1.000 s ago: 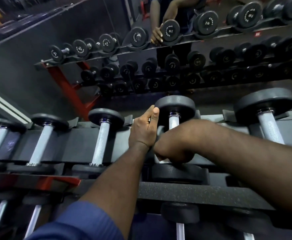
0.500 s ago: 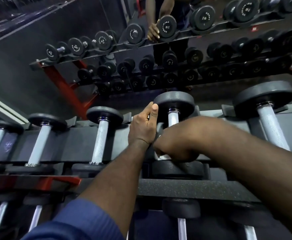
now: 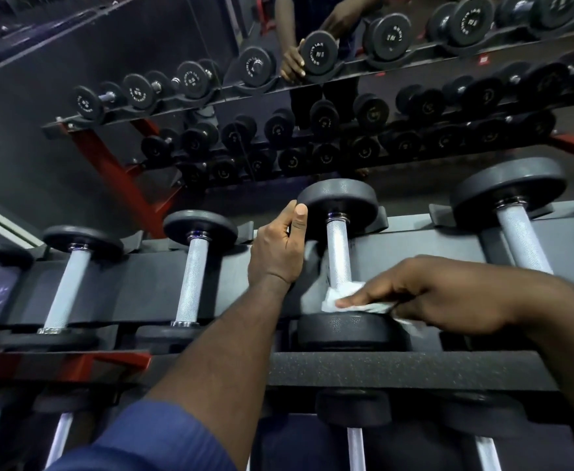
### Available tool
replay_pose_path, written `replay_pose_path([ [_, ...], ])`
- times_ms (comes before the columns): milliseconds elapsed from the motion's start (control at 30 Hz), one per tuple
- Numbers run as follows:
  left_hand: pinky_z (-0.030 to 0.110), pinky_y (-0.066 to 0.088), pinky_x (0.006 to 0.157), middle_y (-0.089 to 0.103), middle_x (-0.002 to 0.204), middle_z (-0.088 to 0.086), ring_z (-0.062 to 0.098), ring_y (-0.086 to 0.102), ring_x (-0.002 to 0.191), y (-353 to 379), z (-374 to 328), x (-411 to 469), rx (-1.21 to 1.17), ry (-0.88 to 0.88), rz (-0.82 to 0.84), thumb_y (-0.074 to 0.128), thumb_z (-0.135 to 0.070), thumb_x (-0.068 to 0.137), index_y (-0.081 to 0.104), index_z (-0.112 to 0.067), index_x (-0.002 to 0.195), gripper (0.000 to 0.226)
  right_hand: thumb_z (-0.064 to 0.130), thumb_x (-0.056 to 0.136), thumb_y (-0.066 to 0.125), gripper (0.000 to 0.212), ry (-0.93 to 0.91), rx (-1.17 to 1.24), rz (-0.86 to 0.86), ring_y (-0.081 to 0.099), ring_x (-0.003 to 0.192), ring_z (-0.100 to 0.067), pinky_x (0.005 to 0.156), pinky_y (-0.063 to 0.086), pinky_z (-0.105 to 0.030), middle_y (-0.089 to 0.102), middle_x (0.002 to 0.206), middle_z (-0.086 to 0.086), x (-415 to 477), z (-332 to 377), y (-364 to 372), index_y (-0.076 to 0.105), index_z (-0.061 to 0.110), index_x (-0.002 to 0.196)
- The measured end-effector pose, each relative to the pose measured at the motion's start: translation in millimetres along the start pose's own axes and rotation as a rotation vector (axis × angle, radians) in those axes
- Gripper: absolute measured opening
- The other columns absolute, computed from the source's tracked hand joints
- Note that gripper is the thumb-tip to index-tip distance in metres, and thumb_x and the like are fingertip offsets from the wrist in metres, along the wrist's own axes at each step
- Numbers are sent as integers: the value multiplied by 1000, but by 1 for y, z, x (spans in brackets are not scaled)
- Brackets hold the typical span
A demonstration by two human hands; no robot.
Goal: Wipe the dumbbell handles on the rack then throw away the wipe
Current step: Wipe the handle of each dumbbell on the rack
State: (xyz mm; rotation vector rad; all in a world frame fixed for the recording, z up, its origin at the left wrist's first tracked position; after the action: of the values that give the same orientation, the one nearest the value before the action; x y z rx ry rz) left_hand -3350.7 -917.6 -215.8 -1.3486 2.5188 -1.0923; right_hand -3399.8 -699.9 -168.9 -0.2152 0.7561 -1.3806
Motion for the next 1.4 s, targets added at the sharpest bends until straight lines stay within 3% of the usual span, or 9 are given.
replay_pose_path([
  [233,41,57,84,75,95,11,30,70,98,1,-1,0,-3,12,-5,20,-84,91,60,-34,144,83,-3,94,51,32,157,183,-87,65,88,-15,79,52,-40,74,107,-12,30,-48,17,68,18,110],
  [367,37,51,76,71,89,13,32,69,93,0,0,0,20,15,-1,24,-78,98,64,-35,140,72,-17,91,49,46,252,559,-106,69,94,-24,83,53,-44,73,109,-12,28,-68,18,60,13,124],
  [467,36,47,68,59,66,1,24,64,75,0,-1,-2,32,-8,8,27,-70,103,69,-32,130,63,-7,97,45,32,237,505,-82,67,104,-47,77,49,-54,73,109,-18,41,-56,24,63,8,120],
  [600,30,40,62,45,56,-6,12,51,60,-2,2,-2,24,-10,-3,29,-67,105,70,-33,123,56,-9,97,44,31,300,427,-104,69,86,-23,58,54,-24,68,106,-18,42,-46,18,59,3,121],
  [733,40,52,71,62,75,9,30,66,81,3,3,0,28,2,5,22,-77,100,67,-33,133,70,-3,94,35,37,328,291,-222,69,100,-35,84,60,-53,69,109,-21,43,-45,22,63,9,115],
  [833,36,45,67,52,63,-4,29,64,78,-1,-1,-2,25,4,15,24,-74,102,69,-33,126,66,-5,98,43,28,349,360,-268,69,87,-28,62,60,-33,69,110,-28,35,-44,22,63,9,112],
  [1100,41,48,81,73,109,12,38,65,103,1,-4,-2,40,40,61,25,-70,104,61,-39,136,57,-10,89,53,33,149,917,-1231,69,79,-26,70,56,-41,75,100,-20,27,-45,-18,75,13,98],
  [1200,43,49,83,72,111,13,41,65,104,-1,-4,-4,31,54,86,25,-70,103,59,-41,137,56,3,85,57,21,237,769,-1105,70,84,-35,77,56,-49,74,97,-24,47,-37,-9,76,10,93],
  [1400,45,50,93,71,126,10,39,64,116,-1,-5,-2,32,72,73,24,-71,103,55,-37,144,62,-3,101,47,22,312,1259,-873,67,94,-37,83,56,-61,65,109,-25,75,-43,-6,62,-3,117],
])
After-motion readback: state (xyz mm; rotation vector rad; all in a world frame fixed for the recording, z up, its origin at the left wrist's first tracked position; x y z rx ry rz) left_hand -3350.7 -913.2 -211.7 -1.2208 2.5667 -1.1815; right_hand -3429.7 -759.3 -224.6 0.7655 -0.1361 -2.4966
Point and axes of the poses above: each hand's wrist, its own x-axis towards the middle knuckle, its own y-axis out of the palm, z = x × y, the point moved 8 cm from there along x, towards the middle knuckle
